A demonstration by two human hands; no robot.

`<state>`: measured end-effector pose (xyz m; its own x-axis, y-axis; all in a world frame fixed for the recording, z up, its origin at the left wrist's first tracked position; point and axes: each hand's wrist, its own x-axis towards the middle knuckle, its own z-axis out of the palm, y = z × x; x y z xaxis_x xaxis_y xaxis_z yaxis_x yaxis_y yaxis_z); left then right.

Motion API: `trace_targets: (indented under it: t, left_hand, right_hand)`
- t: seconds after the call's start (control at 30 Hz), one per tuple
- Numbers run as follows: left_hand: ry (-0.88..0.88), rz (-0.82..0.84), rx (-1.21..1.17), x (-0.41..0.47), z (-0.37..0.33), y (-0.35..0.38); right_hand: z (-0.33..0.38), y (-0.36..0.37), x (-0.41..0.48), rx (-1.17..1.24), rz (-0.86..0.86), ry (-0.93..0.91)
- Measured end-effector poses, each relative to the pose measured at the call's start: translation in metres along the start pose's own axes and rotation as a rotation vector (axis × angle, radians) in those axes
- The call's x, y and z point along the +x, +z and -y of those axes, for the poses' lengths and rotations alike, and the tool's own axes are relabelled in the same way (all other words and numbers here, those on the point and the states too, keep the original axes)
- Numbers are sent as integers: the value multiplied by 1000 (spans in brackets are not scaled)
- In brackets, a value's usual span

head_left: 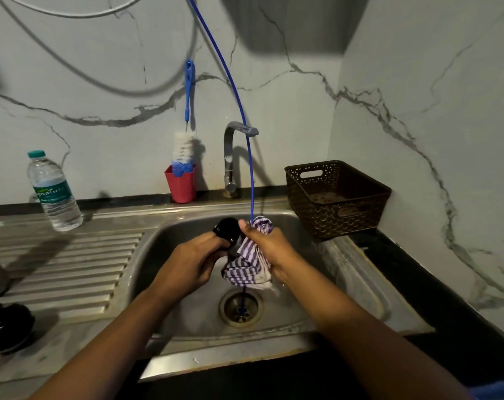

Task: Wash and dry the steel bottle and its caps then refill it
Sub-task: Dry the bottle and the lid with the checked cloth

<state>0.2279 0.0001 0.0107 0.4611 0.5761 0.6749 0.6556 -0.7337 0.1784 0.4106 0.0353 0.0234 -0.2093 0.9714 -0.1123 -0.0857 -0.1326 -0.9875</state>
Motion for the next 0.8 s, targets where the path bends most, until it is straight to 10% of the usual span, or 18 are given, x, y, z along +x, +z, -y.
trace_targets:
  t: [0.47, 0.67, 0.8]
  left_hand:
    - [-403, -57, -582, -7, 6, 4]
    - [-361, -130, -469, -6, 8, -2]
    - [-421, -186, -428, -10, 15, -5]
  right_hand:
    - [-6, 6, -11, 180, 213, 0]
    - [9, 3, -15, -139, -45, -237]
    - [23, -15, -7, 75, -200, -133]
